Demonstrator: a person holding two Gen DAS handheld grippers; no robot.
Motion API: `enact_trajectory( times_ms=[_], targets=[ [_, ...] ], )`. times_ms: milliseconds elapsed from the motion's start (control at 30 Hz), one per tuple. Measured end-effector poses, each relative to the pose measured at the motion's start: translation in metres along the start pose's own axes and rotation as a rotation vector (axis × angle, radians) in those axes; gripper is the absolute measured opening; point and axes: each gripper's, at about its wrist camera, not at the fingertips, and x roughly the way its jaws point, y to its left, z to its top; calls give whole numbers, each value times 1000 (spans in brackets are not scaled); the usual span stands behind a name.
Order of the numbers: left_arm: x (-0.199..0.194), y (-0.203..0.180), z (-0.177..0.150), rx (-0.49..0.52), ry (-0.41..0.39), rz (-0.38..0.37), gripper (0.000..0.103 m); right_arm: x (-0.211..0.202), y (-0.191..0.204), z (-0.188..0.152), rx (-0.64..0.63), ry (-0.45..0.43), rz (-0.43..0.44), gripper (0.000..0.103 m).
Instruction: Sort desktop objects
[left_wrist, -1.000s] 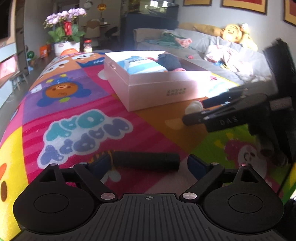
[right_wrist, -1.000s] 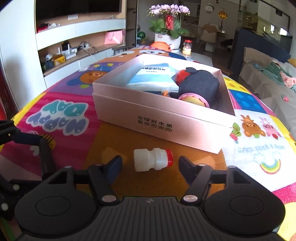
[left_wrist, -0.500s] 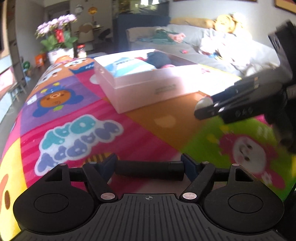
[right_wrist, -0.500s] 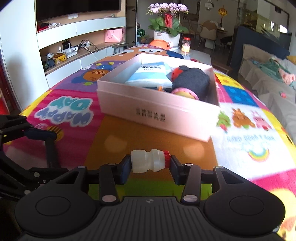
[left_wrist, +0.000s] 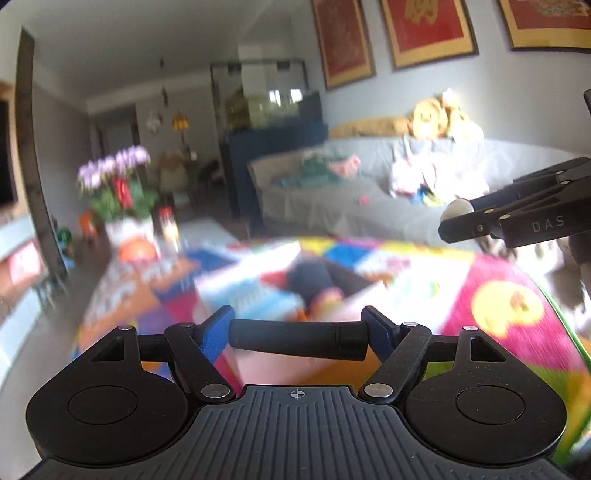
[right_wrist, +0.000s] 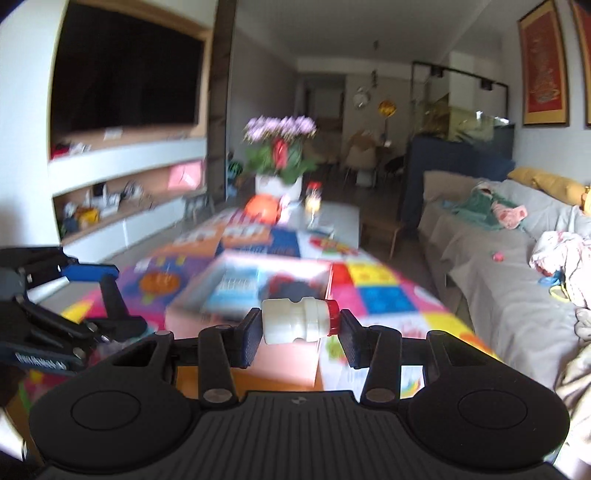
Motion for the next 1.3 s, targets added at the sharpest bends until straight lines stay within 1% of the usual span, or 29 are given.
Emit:
enact_trajectory(
  times_ms=[67, 133, 167, 233, 267, 300, 333, 367, 400, 433, 500, 567, 700, 867, 1000, 1067, 1100, 1133, 1167, 1200, 1233, 1300],
  targets=[
    [16, 3, 18, 27, -38, 18, 80, 12, -5, 22, 29, -35, 18, 44],
    [37, 8, 35, 44, -69, 59, 80, 33, -9, 50, 61, -58, 45, 44],
    [50, 13, 42, 35, -71, 85, 81, 45, -10, 65, 80, -66, 59, 44],
    [75, 24, 44, -11, -48, 99, 89, 74, -15, 93, 129, -71, 75, 47],
    [86, 29, 40, -39, -21, 95, 94, 88, -17, 103, 143, -63, 83, 61],
    [96, 33, 34, -65, 12, 97, 94, 98, -18, 108, 151, -60, 76, 70],
    [100, 36, 24, -89, 46, 103, 94, 104, -18, 110, 155, -66, 52, 71],
    [102, 39, 14, -109, 74, 100, 96, 107, -18, 108, 152, -71, 35, 76],
    [101, 40, 1, -122, 93, 92, 97, 108, -18, 102, 144, -73, 39, 83],
    [100, 40, -9, -129, 113, 90, 98, 106, -20, 93, 145, -77, 47, 87],
    [98, 39, -29, -144, 158, 111, 100, 105, -22, 73, 157, -73, 34, 100],
    [93, 37, -43, -172, 194, 121, 102, 105, -23, 51, 159, -42, 16, 102],
    [83, 27, -64, -224, 216, 124, 103, 103, -16, 2, 135, 64, -5, 103],
    [81, 7, -75, -234, 263, 188, 103, 101, -3, -66, 147, 195, -32, 103],
    [86, -1, -83, -243, 291, 234, 103, 104, 4, -103, 128, 250, -76, 103],
    [87, 0, -85, -253, 284, 246, 103, 109, 2, -105, 138, 287, -86, 103],
    [90, 0, -86, -249, 292, 254, 103, 111, -1, -104, 154, 287, -79, 103],
    [95, 1, -86, -249, 323, 258, 103, 114, -3, -104, 166, 284, -87, 103],
    [99, 2, -87, -258, 344, 254, 103, 118, -5, -106, 169, 304, -104, 103],
    [99, 6, -88, -285, 343, 250, 103, 127, -5, -108, 166, 357, -116, 103],
    [100, 8, -89, -307, 345, 247, 103, 129, 0, -107, 125, 358, -135, 103],
    [99, 7, -90, -307, 343, 251, 103, 130, 3, -106, 112, 357, -150, 103]
  ],
)
